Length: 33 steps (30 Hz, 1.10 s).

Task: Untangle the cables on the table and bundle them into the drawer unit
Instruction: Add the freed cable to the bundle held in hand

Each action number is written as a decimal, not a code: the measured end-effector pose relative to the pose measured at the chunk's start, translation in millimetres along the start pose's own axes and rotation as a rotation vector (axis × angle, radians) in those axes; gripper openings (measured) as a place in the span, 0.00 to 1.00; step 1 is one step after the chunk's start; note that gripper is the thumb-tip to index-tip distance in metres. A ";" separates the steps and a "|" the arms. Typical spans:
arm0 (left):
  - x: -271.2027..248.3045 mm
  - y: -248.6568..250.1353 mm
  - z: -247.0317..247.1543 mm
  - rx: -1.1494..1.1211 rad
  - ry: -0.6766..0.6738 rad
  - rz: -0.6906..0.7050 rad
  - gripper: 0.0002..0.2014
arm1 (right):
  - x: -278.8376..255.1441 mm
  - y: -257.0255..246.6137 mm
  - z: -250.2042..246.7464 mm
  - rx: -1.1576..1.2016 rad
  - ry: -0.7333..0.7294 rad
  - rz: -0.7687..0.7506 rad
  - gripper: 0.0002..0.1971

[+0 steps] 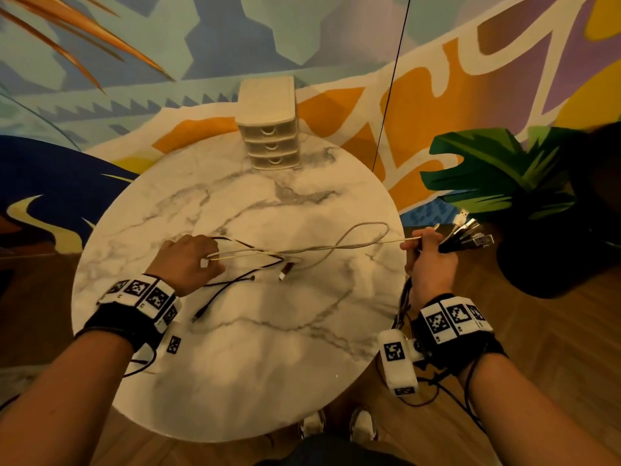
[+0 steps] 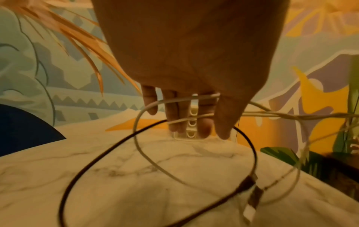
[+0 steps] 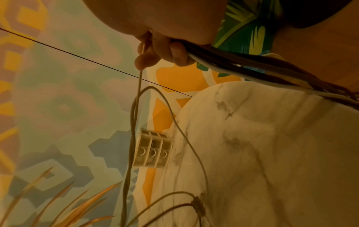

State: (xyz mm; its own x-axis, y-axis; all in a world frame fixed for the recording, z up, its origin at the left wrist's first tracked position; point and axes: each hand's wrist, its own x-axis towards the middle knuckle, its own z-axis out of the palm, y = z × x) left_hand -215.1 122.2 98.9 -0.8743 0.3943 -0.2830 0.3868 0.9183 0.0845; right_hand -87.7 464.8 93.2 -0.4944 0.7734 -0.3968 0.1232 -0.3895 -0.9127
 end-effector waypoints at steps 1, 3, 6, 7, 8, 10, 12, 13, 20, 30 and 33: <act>0.8 0.0 2.3 -0.026 -0.002 -0.032 0.18 | -0.2 -0.6 0.3 0.003 0.001 -0.003 0.15; 4.4 -0.5 6.8 -0.110 -0.059 -0.166 0.30 | -0.4 -0.4 1.5 0.013 0.003 -0.006 0.15; 5.9 -3.4 15.4 -0.452 -0.175 -0.370 0.51 | 2.3 -0.6 -0.2 0.051 0.032 -0.011 0.14; 3.6 -3.5 20.0 -0.617 -0.201 -0.412 0.54 | 3.7 -1.6 -1.4 0.056 0.050 -0.007 0.14; 1.5 -3.2 25.8 -0.757 -0.216 -0.436 0.54 | 5.8 -2.3 -2.5 0.057 0.069 0.000 0.14; -4.0 1.7 36.9 -0.917 -0.243 -0.457 0.47 | 8.8 -2.4 -4.4 0.063 0.089 0.003 0.14; -9.7 8.1 48.6 -1.072 -0.286 -0.467 0.41 | 9.9 -0.9 -4.3 0.067 0.086 0.004 0.14; -12.3 9.7 53.1 -1.142 -0.318 -0.467 0.39 | 9.6 0.2 -3.9 0.068 0.080 0.007 0.13; -18.5 36.6 53.0 -1.298 -0.312 -0.470 0.29 | 3.3 3.2 -4.1 0.041 0.022 0.030 0.13; -2.3 30.7 97.3 -0.083 -0.392 -0.289 0.20 | -6.5 9.7 -16.5 -0.061 -0.004 0.025 0.15; -13.7 18.5 113.4 -0.056 -0.358 -0.347 0.32 | -6.3 14.1 -22.2 -0.070 -0.009 0.033 0.15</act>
State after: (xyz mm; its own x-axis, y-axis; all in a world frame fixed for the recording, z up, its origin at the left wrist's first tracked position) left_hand -162.6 129.7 -4.1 -0.7892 0.0375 -0.6130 0.0661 0.9975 -0.0241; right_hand -63.7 465.6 80.6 -0.4964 0.7564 -0.4260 0.1992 -0.3784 -0.9039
